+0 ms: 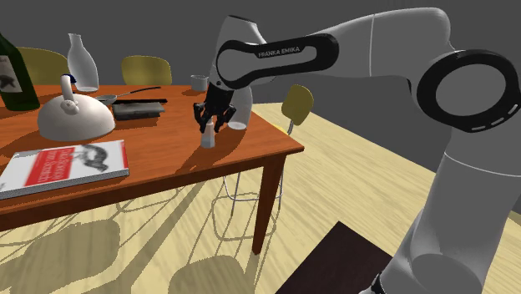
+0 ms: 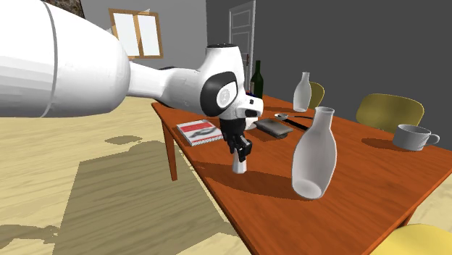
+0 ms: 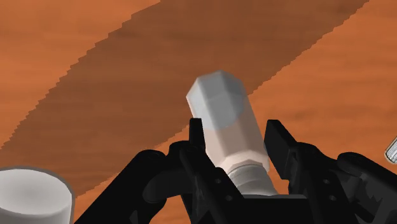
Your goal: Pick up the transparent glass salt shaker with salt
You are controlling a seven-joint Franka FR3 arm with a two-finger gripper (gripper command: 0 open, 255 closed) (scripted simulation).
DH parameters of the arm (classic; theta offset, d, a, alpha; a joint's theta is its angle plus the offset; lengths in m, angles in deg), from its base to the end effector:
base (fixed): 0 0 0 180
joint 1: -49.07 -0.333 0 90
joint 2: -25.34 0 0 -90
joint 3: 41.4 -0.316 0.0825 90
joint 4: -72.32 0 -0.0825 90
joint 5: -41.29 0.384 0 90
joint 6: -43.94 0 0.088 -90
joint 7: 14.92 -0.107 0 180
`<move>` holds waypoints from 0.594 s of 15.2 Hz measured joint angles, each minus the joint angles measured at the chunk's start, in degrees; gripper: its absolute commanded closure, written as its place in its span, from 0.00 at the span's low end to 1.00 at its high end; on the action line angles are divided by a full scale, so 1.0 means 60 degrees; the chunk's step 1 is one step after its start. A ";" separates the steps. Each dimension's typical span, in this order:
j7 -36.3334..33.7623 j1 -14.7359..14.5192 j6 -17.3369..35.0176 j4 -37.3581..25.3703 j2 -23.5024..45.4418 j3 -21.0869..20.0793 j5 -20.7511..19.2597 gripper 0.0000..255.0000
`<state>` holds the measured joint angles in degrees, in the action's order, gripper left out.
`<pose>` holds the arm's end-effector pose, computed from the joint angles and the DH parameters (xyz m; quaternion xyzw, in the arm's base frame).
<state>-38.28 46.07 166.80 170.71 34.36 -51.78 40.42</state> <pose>0.6194 0.1399 0.5178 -0.9870 0.0860 -0.1266 0.0494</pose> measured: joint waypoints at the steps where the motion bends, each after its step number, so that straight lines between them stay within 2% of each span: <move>1: -0.0004 -0.0003 -0.0076 -0.0051 -0.0023 -0.0003 0.0003 1.00; 9: -0.0004 -0.0010 -0.1047 -0.0994 -0.0051 -0.0010 0.0011 1.00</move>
<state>-38.30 46.01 160.52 164.75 34.05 -51.84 40.48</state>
